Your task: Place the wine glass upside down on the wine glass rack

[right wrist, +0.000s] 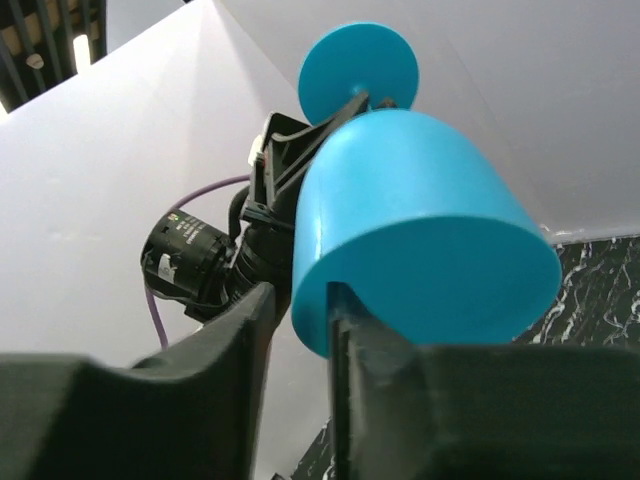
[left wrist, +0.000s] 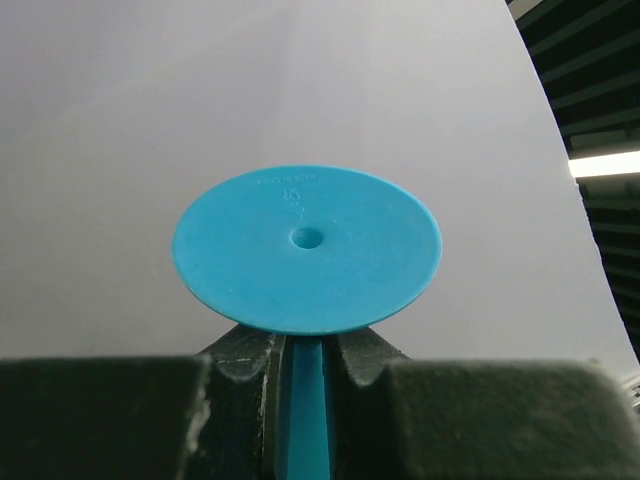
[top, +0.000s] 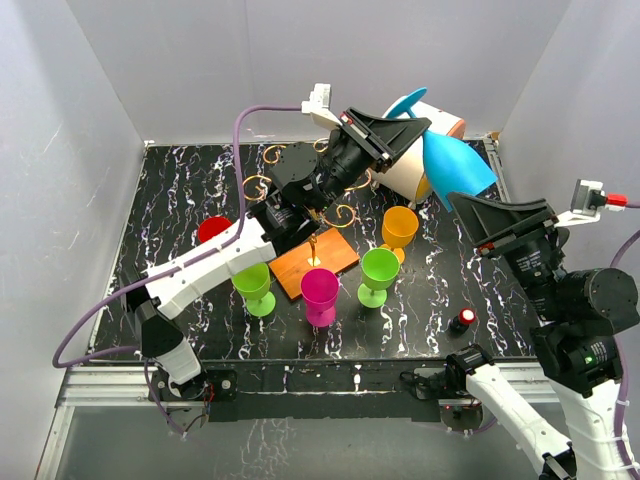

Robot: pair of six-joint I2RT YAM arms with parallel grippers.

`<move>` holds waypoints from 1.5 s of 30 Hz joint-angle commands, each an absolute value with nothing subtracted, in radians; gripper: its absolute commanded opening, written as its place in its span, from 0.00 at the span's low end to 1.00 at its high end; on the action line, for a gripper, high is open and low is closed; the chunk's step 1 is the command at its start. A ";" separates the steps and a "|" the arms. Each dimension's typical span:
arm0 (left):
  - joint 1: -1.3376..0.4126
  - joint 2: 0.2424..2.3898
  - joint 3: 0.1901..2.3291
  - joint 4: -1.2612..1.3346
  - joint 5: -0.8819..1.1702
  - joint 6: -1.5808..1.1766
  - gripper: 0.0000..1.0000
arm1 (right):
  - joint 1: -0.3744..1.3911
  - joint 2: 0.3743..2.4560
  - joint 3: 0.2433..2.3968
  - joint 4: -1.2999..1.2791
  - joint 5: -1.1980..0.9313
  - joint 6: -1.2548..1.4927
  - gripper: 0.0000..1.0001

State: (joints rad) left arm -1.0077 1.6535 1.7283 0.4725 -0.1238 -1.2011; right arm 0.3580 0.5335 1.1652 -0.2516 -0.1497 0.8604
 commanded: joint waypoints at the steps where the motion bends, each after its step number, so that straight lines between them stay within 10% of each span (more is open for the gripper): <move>1: -1.008 1.629 1.778 0.556 -0.124 -1.128 0.00 | 0.360 0.539 1.201 -0.310 -0.128 0.876 0.39; 5: -1.008 1.578 1.771 0.516 -0.139 -0.987 0.00 | 0.360 0.557 1.241 -0.434 -0.080 0.843 0.70; 12: -1.008 1.472 1.824 0.217 -0.127 -0.677 0.00 | 0.360 0.577 1.341 -0.601 -0.052 0.755 0.83; 23: -1.008 1.233 1.758 -0.092 -0.085 -0.421 0.00 | 0.360 0.737 1.519 -0.700 -0.218 0.730 0.85; 45: -1.008 0.862 1.446 -0.310 -0.618 -0.003 0.00 | 0.367 1.064 1.573 -0.373 -0.440 1.023 0.74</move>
State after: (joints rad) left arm -1.0077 0.8883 1.5002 -0.3470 -0.4961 -0.0902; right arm 0.3592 1.0302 1.5063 -0.4728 -0.4301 0.9646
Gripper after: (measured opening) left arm 0.106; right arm 0.752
